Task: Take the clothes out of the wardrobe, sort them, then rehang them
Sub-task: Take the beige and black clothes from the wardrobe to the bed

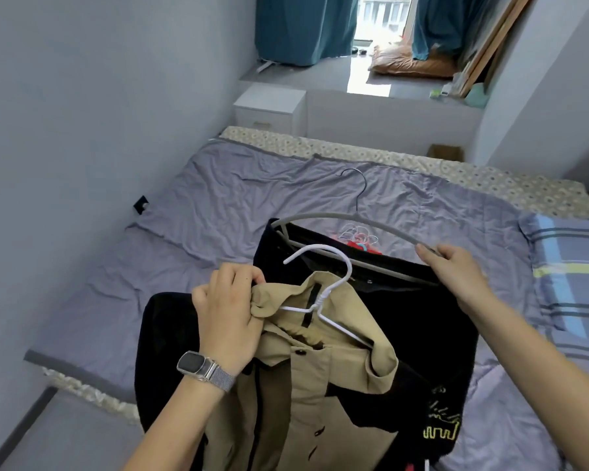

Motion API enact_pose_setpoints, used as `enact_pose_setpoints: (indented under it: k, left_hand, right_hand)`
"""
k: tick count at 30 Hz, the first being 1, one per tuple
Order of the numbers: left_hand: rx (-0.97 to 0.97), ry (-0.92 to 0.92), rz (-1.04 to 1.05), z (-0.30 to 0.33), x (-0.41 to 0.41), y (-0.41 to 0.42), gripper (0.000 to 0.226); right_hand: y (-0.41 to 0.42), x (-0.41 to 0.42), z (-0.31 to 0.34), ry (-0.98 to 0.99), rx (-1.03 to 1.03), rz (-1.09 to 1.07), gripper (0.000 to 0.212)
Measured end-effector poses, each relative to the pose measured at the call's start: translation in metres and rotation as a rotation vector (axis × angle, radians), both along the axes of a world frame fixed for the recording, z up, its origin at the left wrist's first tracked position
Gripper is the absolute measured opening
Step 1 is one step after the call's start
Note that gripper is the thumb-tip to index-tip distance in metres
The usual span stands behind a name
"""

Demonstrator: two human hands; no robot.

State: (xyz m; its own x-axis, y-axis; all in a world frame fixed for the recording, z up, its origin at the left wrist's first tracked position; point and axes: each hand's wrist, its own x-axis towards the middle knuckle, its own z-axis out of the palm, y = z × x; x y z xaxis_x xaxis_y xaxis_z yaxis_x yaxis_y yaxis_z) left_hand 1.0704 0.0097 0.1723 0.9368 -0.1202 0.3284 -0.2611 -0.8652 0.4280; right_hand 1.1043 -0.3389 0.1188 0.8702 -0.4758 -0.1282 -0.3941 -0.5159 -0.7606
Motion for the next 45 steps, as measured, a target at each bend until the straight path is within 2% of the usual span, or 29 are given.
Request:
enact_pose_setpoints:
  k: [3, 7, 8, 9, 10, 13, 15, 17, 19, 23, 26, 30, 33, 39, 41, 45]
  left_hand:
    - [0.01, 0.013, 0.026, -0.01, 0.008, -0.008, 0.012]
    - [0.031, 0.035, 0.066, -0.022, 0.019, -0.017, 0.022]
    - [0.036, 0.038, 0.077, -0.024, 0.022, -0.02, 0.021]
    - [0.041, 0.045, 0.085, -0.026, 0.025, -0.022, 0.021]
    - [0.049, 0.053, 0.092, -0.027, 0.028, -0.025, 0.02]
    - [0.068, 0.088, 0.105, -0.033, 0.034, -0.032, 0.019]
    - [0.076, 0.104, 0.109, -0.037, 0.038, -0.036, 0.019]
    - [0.077, 0.112, 0.123, -0.04, 0.041, -0.042, 0.024]
    - [0.073, 0.112, 0.137, -0.041, 0.042, -0.048, 0.029]
    - [0.069, 0.125, 0.113, -0.041, 0.038, -0.056, 0.023]
    - [0.072, 0.151, 0.052, -0.038, 0.032, -0.059, 0.019]
    - [0.084, 0.185, -0.005, -0.038, 0.021, -0.055, 0.023]
    - [0.09, 0.207, -0.051, -0.034, 0.015, -0.051, 0.018]
    - [-0.04, 0.23, -0.093, -0.015, 0.021, -0.052, 0.016]
    - [-0.091, 0.221, -0.096, -0.003, 0.031, -0.053, 0.019]
    - [-0.141, 0.111, -0.145, 0.03, 0.063, -0.057, 0.016]
  right_hand:
    - [-0.016, 0.046, -0.026, 0.071, -0.024, 0.015, 0.049]
    - [-0.018, 0.082, -0.081, 0.222, -0.155, 0.104, 0.021]
    - [-0.014, 0.087, -0.094, 0.234, -0.148, 0.116, 0.035]
    - [-0.007, 0.09, -0.102, 0.215, -0.084, 0.148, 0.044]
    - [0.003, 0.089, -0.101, 0.172, 0.013, 0.205, 0.043]
    - [0.034, 0.064, -0.071, 0.103, 0.34, 0.441, 0.017]
    - [0.044, 0.033, -0.039, 0.141, 0.578, 0.607, 0.021]
    - [0.045, 0.0, -0.014, 0.169, 0.65, 0.745, 0.034]
    - [0.043, -0.031, -0.004, 0.158, 0.588, 0.819, 0.037]
    - [0.051, -0.076, -0.018, -0.003, 0.337, 0.678, 0.039]
    - [0.068, -0.096, -0.037, -0.114, 0.156, 0.468, 0.025]
    - [0.087, -0.113, -0.046, -0.181, 0.12, 0.204, 0.057]
    - [0.094, -0.122, -0.039, -0.167, 0.124, 0.109, 0.066]
    - [0.095, -0.111, -0.004, -0.03, 0.143, 0.04, 0.038]
    - [0.092, -0.1, 0.014, -0.015, 0.111, 0.031, 0.023]
    - [0.082, -0.072, 0.061, -0.094, 0.055, 0.014, 0.026]
